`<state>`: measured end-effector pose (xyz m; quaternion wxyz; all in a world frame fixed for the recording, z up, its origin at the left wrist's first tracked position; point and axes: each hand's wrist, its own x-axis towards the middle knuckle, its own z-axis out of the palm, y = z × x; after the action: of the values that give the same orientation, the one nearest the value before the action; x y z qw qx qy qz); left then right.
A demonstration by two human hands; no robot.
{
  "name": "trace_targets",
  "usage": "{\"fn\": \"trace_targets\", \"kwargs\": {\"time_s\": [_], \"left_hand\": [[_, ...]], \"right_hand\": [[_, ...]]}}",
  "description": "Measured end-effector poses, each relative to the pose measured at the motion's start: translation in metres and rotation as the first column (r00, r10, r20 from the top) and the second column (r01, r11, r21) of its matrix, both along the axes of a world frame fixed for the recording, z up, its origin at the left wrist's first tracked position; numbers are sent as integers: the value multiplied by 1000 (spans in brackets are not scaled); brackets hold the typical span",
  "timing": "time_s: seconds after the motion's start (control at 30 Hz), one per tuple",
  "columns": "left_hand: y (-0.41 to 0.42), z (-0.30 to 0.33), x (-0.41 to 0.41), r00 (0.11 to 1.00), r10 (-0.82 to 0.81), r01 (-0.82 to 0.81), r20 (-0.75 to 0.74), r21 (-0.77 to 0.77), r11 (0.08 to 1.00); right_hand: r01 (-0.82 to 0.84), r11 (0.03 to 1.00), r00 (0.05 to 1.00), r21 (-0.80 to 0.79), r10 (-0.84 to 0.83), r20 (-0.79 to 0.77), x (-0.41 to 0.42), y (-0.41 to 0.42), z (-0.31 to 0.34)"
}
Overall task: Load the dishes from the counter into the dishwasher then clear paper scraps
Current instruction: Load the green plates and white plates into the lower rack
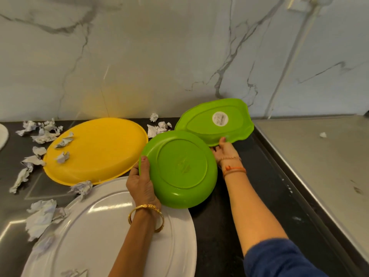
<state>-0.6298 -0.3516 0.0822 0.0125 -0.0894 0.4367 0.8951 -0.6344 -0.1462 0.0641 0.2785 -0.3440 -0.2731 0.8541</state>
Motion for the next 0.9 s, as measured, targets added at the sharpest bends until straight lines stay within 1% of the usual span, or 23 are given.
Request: {"fn": "trace_targets", "kwargs": {"time_s": [0.03, 0.07, 0.13, 0.2, 0.27, 0.3, 0.37, 0.43, 0.5, 0.6, 0.7, 0.77, 0.8, 0.9], "left_hand": [[0, -1, 0, 1000, 0, 0, -10, -14, 1000], [-1, 2, 1, 999, -35, 34, -30, -12, 999], [0, 9, 3, 994, -90, 89, -67, -30, 996], [1, 7, 4, 980, -160, 159, -114, -17, 987], [4, 11, 9, 952, -275, 277, -133, -6, 961], [7, 12, 14, 935, -330, 334, -133, 7, 943], [15, 16, 27, 886, -446, 456, -127, 58, 888], [26, 21, 47, 808, -582, 589, -94, 100, 802], [36, 25, 72, 700, -708, 714, -89, 107, 692], [48, 27, 112, 567, -817, 824, -104, 53, 565], [57, 28, 152, 480, -867, 876, -131, 12, 483], [62, 32, 186, 405, -896, 909, -184, -28, 416], [65, 34, 207, 374, -904, 918, -206, -56, 393], [77, 38, 269, 276, -924, 943, -263, -110, 313]], "right_hand": [[31, 999, 999, 18, -31, -11, 12, -2, 0], [93, 995, 995, 42, -92, -31, 28, -2, 4], [165, 977, 985, 132, -155, -78, 63, -3, 17], [205, 947, 975, 248, -174, -141, 97, -2, 30], [311, 880, 949, 358, -273, -155, 133, -3, 46], [364, 832, 931, 418, -337, -142, 152, -5, 54], [451, 743, 882, 494, -456, -118, 189, -14, 67], [536, 643, 792, 546, -608, -62, 233, -21, 73], [579, 551, 675, 601, -737, 25, 280, -30, 77], [595, 475, 533, 648, -837, 125, 343, -47, 79], [708, 361, 338, 607, -928, 157, 405, -69, 83], [779, 268, 209, 566, -963, 169, 450, -82, 84], [804, 235, 161, 546, -970, 181, 472, -89, 85], [852, 169, 80, 496, -977, 196, 534, -104, 83]]}}
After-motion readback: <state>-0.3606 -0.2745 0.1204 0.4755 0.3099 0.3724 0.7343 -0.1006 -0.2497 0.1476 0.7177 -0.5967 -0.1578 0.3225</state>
